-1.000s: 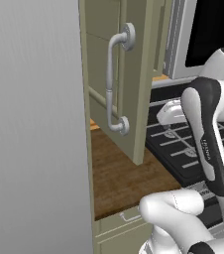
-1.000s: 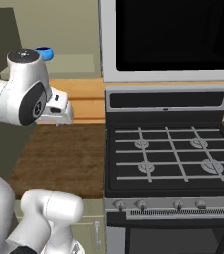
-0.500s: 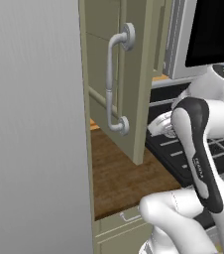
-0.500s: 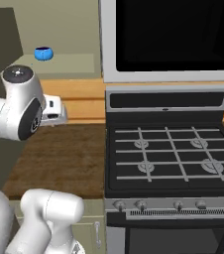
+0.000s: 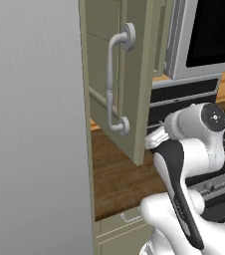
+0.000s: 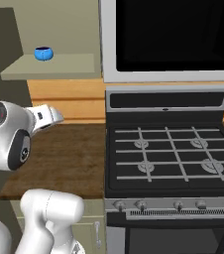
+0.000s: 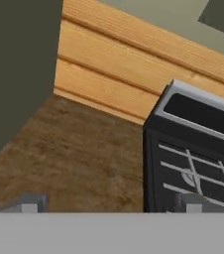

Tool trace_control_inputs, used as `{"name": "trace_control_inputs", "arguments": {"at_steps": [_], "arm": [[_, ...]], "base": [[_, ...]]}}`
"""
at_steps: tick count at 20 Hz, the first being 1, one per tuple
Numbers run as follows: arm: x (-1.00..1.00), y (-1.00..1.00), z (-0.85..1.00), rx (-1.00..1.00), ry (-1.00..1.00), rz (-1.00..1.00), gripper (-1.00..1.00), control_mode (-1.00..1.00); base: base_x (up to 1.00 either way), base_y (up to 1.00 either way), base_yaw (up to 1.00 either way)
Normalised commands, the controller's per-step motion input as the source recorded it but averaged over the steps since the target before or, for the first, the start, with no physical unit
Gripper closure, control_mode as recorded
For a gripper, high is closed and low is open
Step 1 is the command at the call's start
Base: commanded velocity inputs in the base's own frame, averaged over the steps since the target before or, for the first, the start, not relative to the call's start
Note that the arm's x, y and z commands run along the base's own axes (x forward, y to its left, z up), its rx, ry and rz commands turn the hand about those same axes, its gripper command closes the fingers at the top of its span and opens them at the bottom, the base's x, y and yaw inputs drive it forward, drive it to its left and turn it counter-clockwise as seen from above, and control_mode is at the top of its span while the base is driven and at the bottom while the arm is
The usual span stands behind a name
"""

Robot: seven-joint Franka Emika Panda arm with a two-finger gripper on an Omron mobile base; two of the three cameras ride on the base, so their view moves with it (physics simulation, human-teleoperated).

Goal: Gather all objects into one cabinet and sort the glasses and bowls to opposite sides.

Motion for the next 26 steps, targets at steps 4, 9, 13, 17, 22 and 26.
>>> {"name": "trace_control_inputs", "arguments": {"at_steps": [4, 9, 13, 17, 22, 26], "arm": [[0.39, -0.88, 0.83, -0.08, -0.22, 0.03, -1.0, -1.0], [0.06, -0.21, 0.38, -0.01, -0.2, 0.1, -1.0, -1.0], [-0.26, 0.03, 0.57, 0.09, -0.01, 0.19, -1.0, -1.0], [-0.45, 0.02, 0.71, 0.19, 0.07, 0.29, -1.0, -1.0], [-0.24, 0.0, 0.57, 0.17, 0.09, 0.2, -1.0, -1.0], [-0.04, -0.01, 0.21, 0.13, -0.02, 0.04, -1.0, -1.0]], "base": [[0.0, 0.0, 0.0], [0.0, 0.0, 0.0], [0.0, 0.0, 0.0], [0.0, 0.0, 0.0], [0.0, 0.0, 0.0], [0.0, 0.0, 0.0]]}}
